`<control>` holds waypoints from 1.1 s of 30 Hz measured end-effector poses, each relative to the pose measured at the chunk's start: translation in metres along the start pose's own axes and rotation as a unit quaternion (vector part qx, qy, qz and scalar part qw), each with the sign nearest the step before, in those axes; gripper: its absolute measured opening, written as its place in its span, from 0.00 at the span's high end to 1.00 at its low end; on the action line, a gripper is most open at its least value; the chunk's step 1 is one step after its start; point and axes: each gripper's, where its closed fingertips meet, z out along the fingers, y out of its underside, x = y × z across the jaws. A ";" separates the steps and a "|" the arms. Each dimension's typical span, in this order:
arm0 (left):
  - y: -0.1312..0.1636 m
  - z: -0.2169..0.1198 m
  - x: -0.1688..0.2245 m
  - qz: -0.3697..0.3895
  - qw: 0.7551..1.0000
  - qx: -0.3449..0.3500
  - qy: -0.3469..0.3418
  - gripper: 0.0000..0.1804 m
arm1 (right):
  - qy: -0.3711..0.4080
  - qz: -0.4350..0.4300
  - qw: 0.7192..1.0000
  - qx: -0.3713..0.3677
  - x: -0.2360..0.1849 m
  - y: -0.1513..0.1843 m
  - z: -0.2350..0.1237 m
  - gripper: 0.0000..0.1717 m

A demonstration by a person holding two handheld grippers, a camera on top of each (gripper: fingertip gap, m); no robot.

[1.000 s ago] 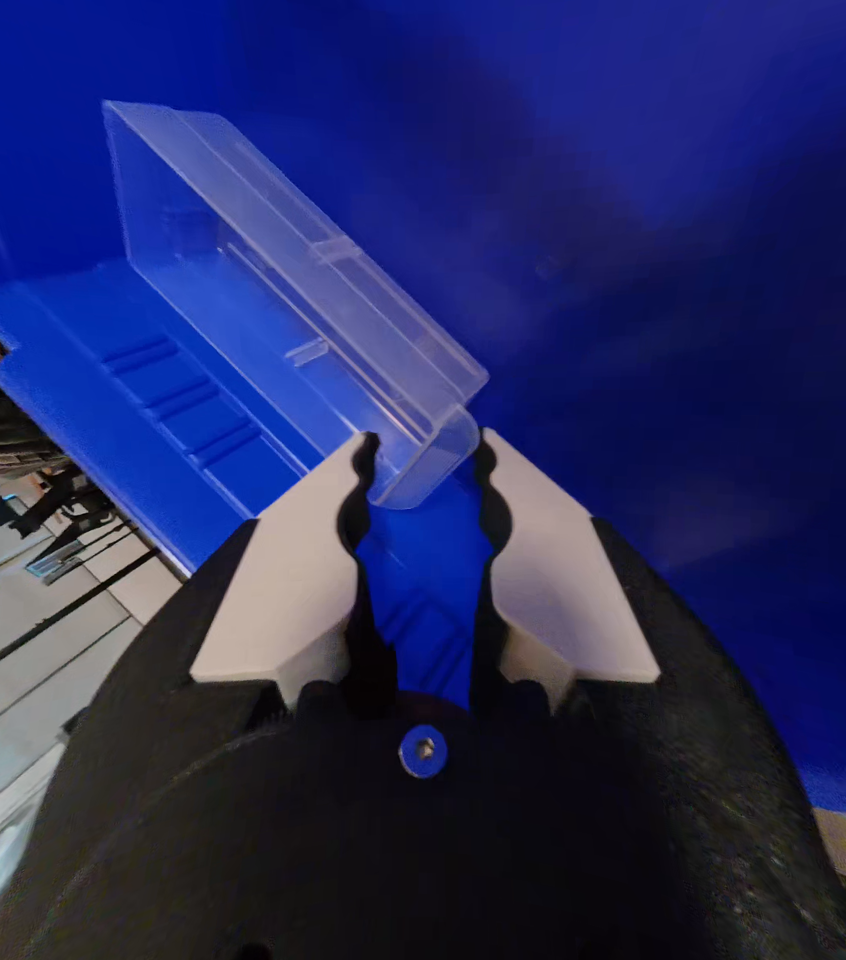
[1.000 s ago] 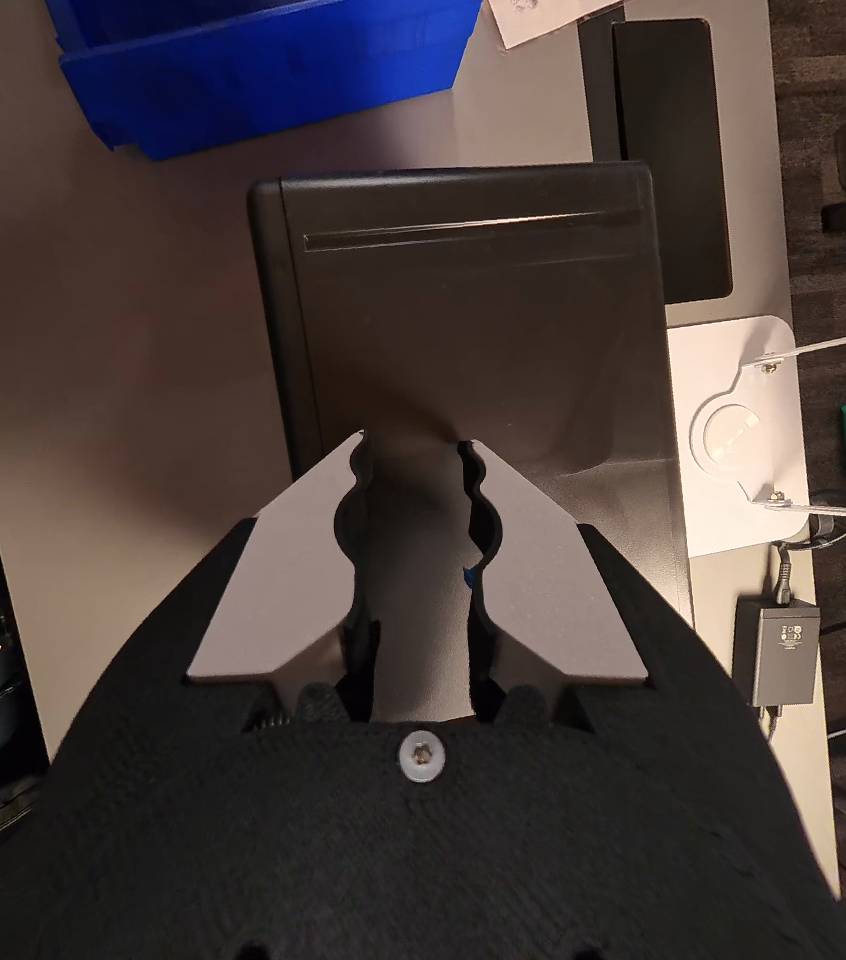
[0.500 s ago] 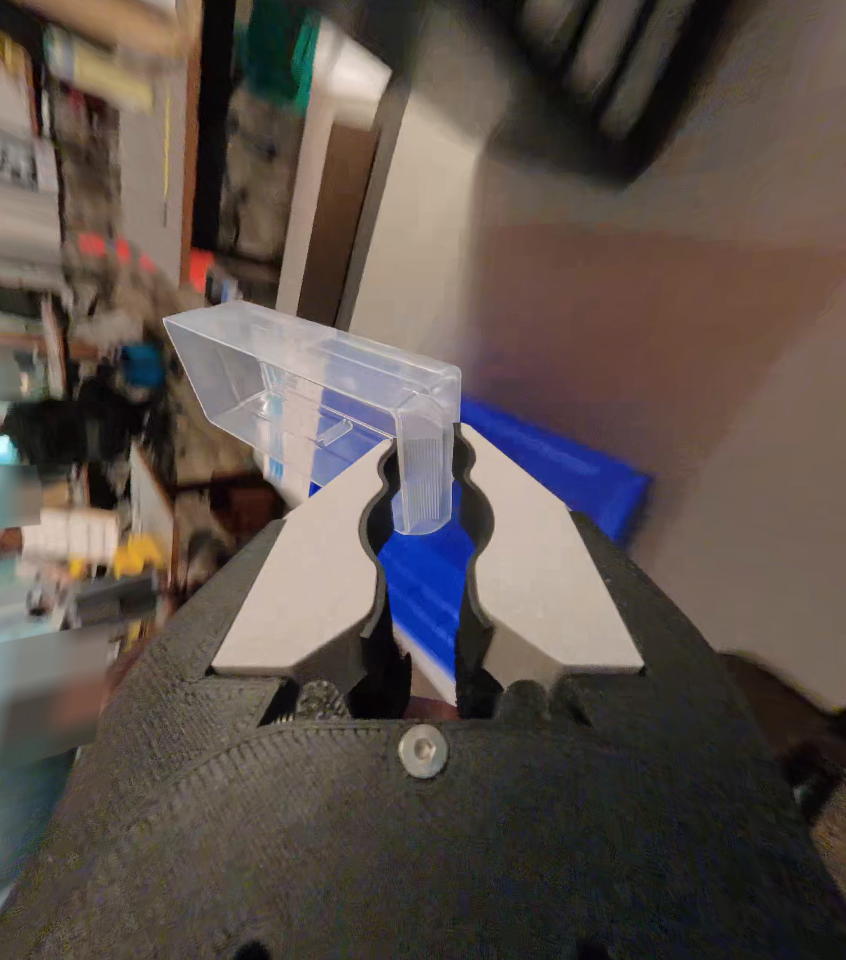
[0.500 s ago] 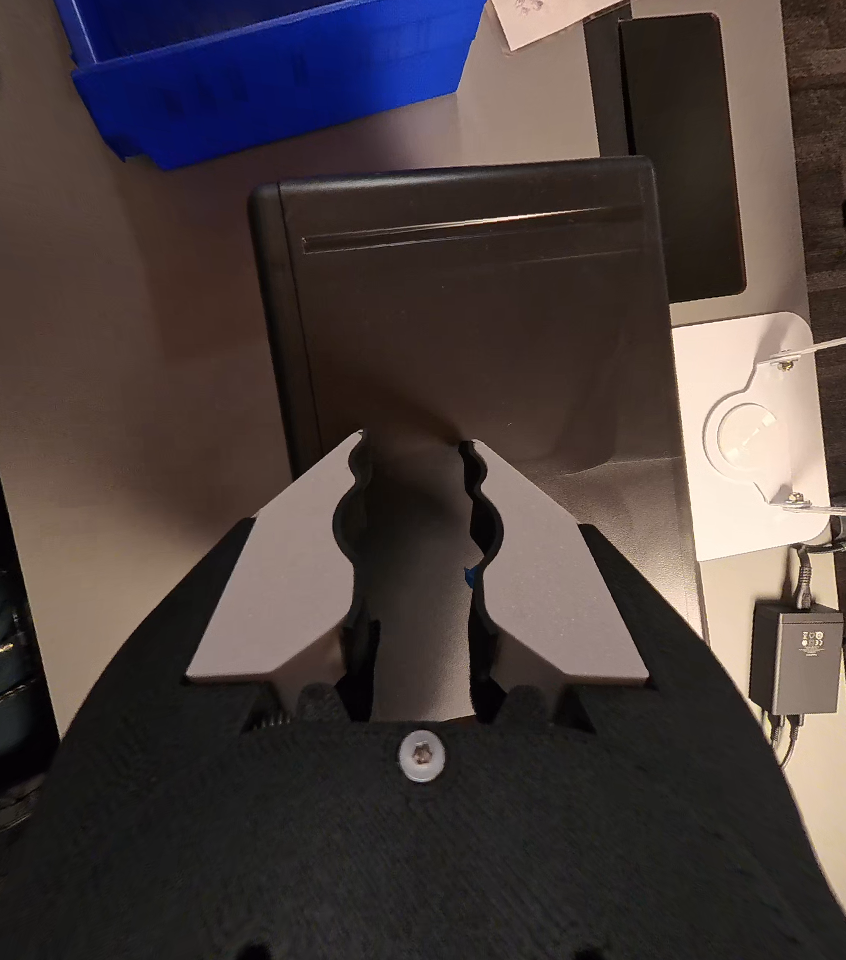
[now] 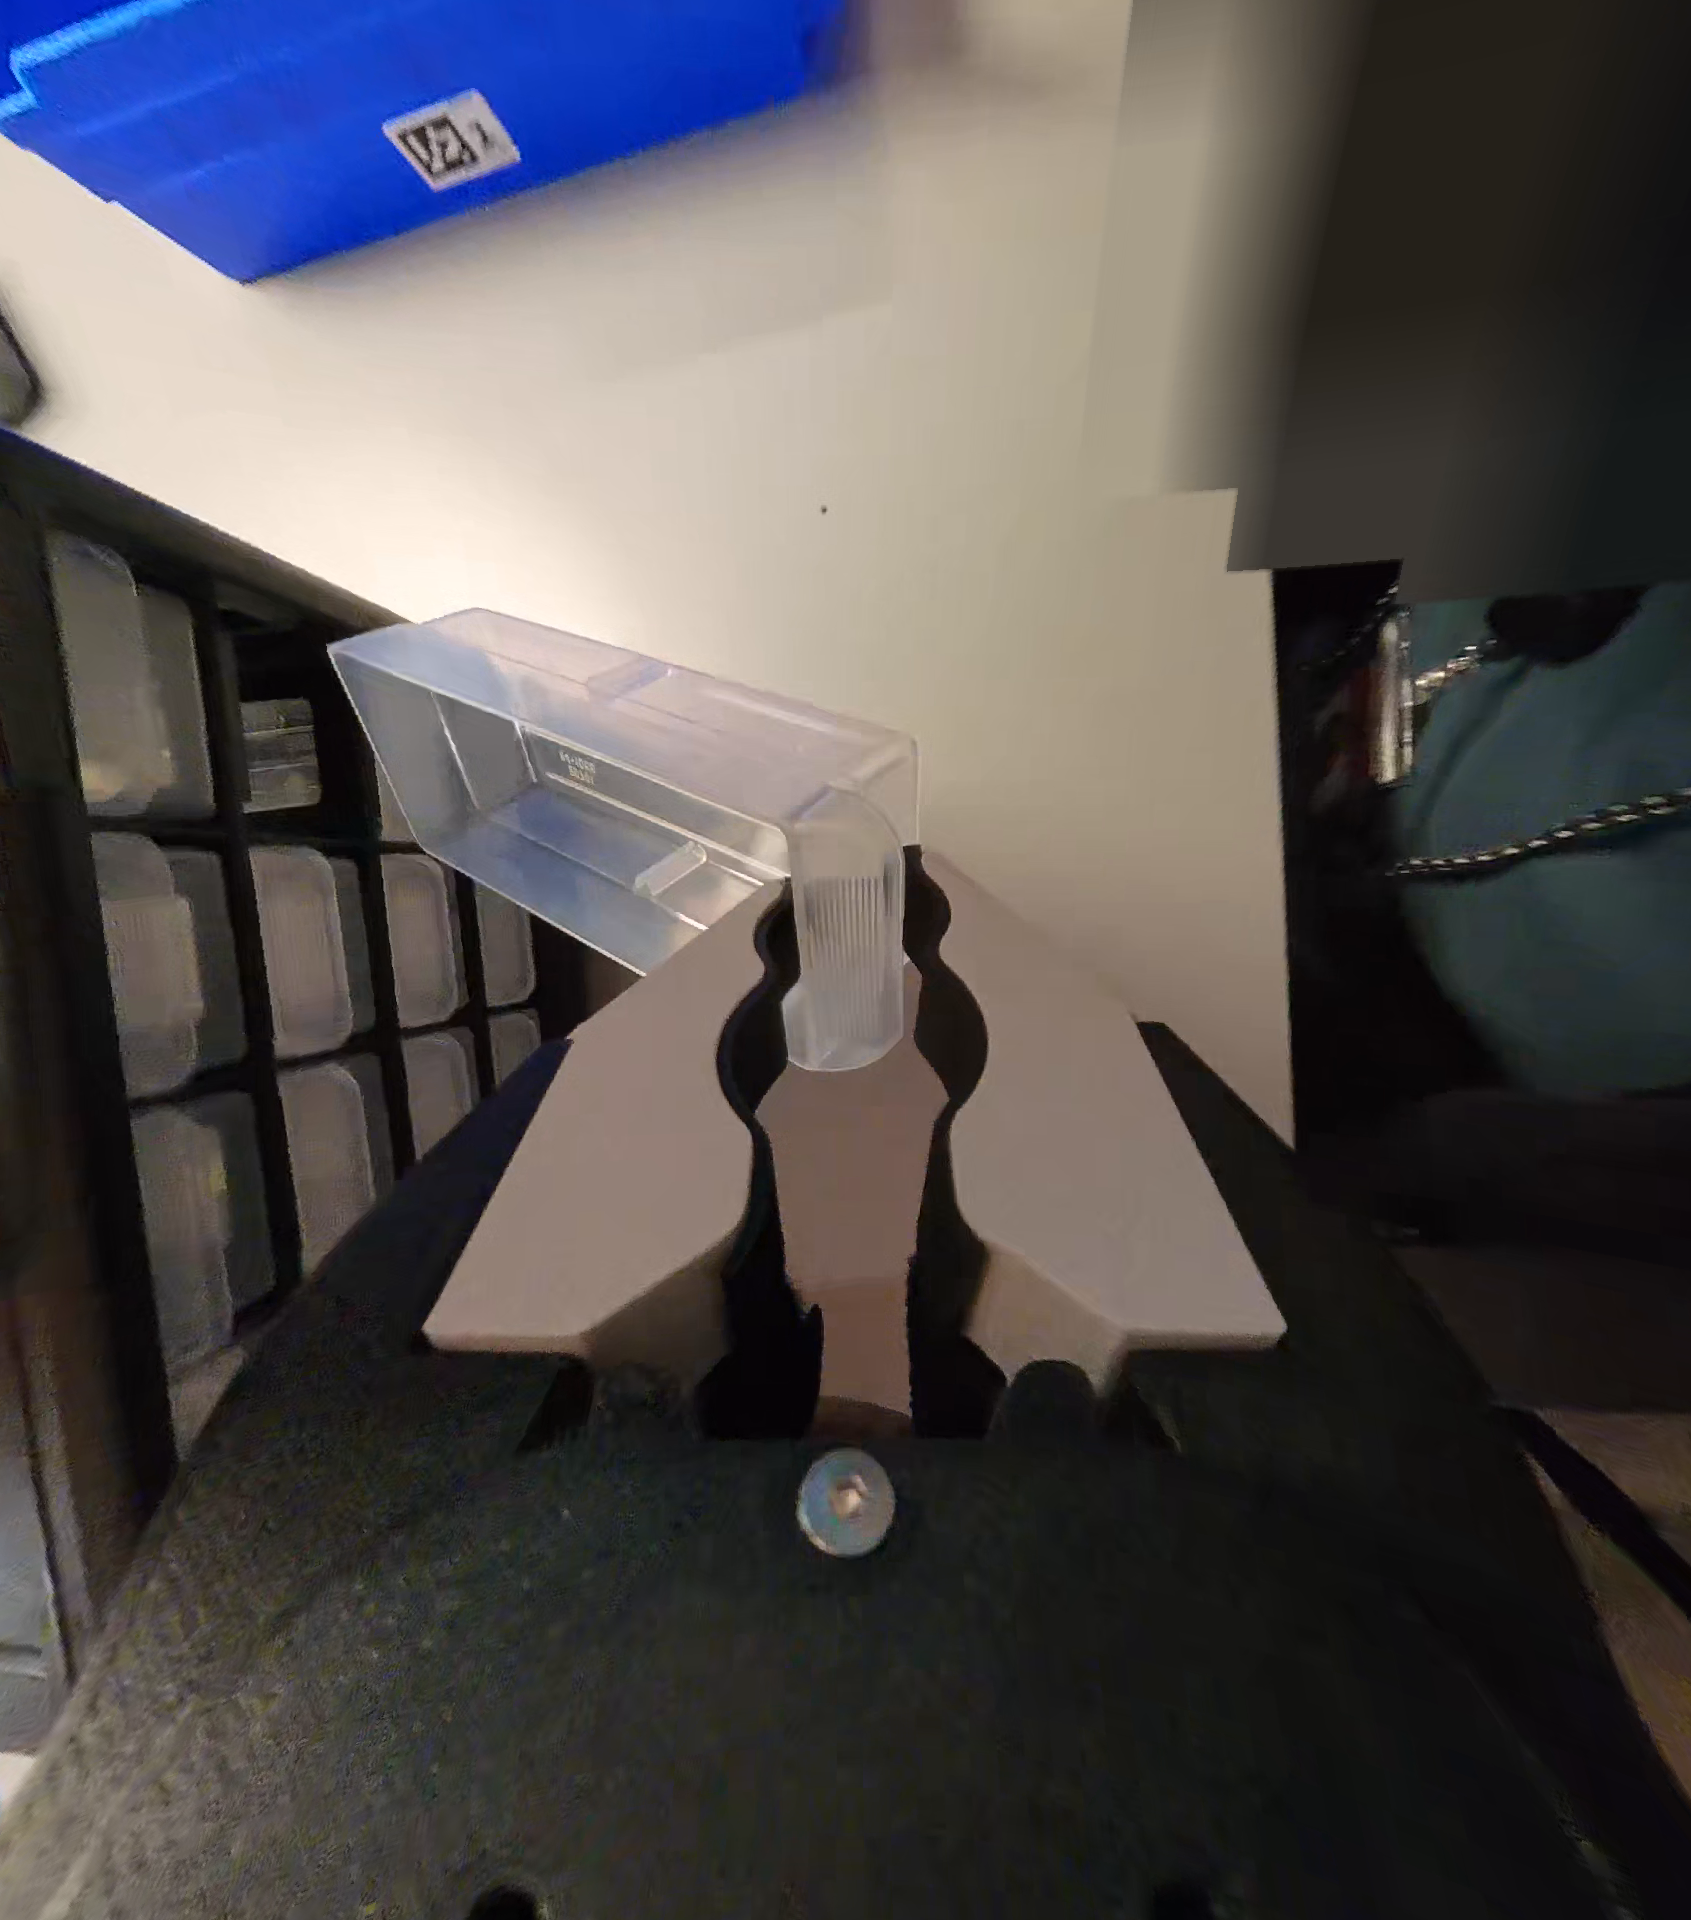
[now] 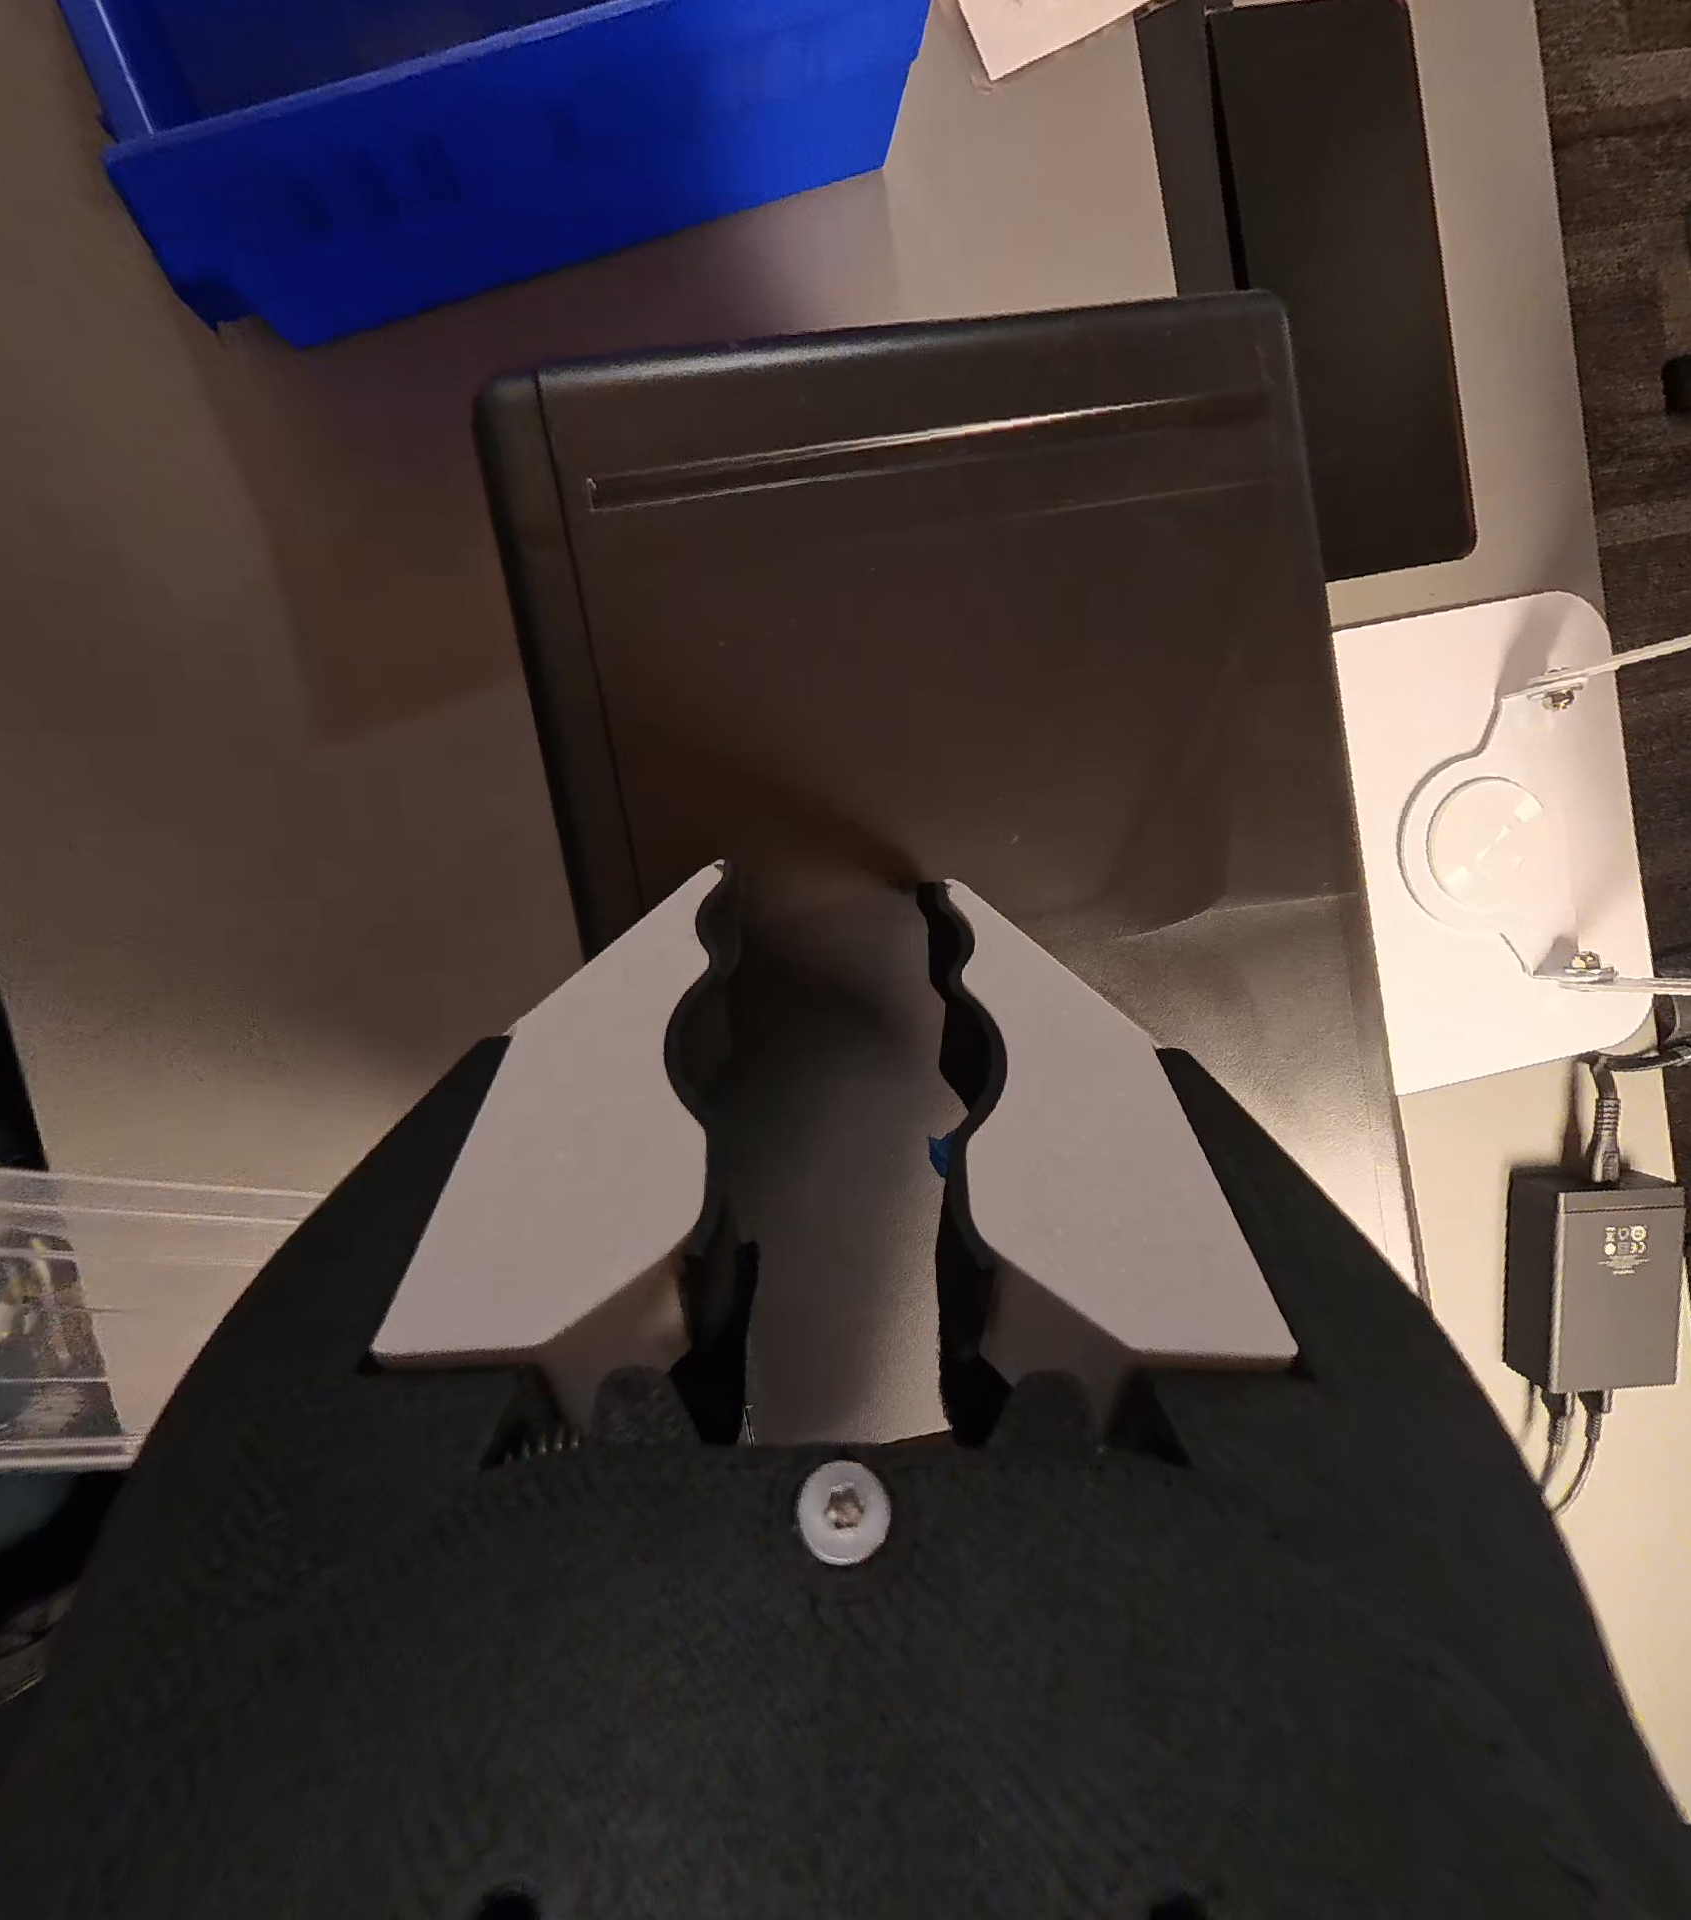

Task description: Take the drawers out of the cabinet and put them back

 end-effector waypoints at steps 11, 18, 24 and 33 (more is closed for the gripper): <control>-0.016 0.032 -0.043 0.003 0.990 -0.142 0.010 0.89 | -0.011 0.007 1.000 0.019 0.000 0.000 0.000 0.77; -0.020 0.027 -0.048 0.034 0.981 -0.192 -0.013 0.90 | -0.014 0.010 0.999 0.031 0.002 -0.002 0.002 0.77; -0.017 0.035 -0.050 0.053 0.974 -0.215 -0.039 0.90 | -0.015 0.009 0.999 0.031 0.002 -0.003 0.002 0.77; -0.016 0.058 -0.046 0.070 0.973 -0.210 -0.064 0.90 | -0.008 0.011 0.999 0.032 0.001 -0.002 0.002 0.78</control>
